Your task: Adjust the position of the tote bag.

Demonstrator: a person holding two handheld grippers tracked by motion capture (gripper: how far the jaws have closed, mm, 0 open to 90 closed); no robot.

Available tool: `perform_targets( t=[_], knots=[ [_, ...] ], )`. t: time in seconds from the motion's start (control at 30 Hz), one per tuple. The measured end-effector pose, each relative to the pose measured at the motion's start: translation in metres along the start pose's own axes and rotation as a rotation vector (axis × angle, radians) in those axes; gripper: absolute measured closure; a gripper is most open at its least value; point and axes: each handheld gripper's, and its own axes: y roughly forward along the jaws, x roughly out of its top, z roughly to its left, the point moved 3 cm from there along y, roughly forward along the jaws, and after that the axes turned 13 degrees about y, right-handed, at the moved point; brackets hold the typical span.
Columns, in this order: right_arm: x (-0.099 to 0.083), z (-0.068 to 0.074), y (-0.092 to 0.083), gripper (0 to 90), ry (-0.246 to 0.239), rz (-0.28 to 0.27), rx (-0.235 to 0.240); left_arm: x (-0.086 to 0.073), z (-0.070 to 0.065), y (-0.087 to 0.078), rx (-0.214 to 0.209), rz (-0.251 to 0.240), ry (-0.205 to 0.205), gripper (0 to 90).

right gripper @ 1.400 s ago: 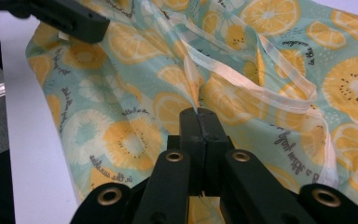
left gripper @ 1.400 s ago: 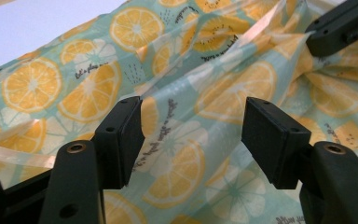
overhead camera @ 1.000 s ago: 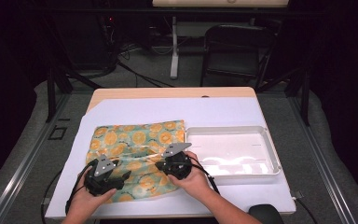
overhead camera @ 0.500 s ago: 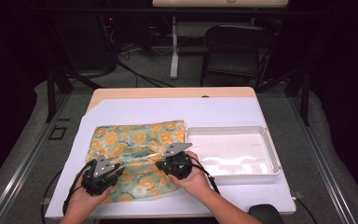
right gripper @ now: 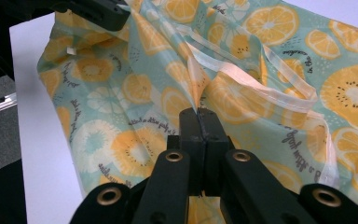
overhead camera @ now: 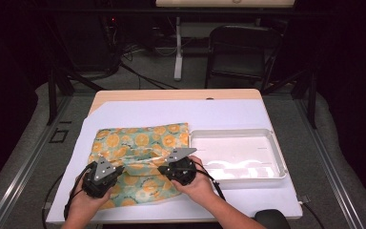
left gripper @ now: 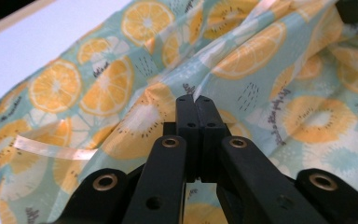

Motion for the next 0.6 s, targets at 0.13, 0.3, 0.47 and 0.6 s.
perform_targets(
  t=[0.13, 0.3, 0.47, 0.6],
  knots=[
    [-0.001, 0.003, -0.002, 85.8, -0.015, -0.010, -0.007, 0.005, 0.003, 0.001, 0.037, -0.006, 0.014, 90.0],
    [-0.006, 0.005, -0.005, 75.3, -0.029, -0.019, -0.027, 0.012, 0.008, 0.003, 0.060, -0.023, 0.000, 90.0],
    [-0.008, 0.004, -0.017, 67.0, -0.002, -0.048, -0.024, 0.019, 0.015, 0.005, 0.071, -0.033, -0.002, 90.0],
    [-0.007, 0.003, -0.024, 65.1, 0.003, -0.073, -0.042, 0.024, 0.019, 0.008, 0.085, -0.041, -0.001, 90.0]
  ],
)
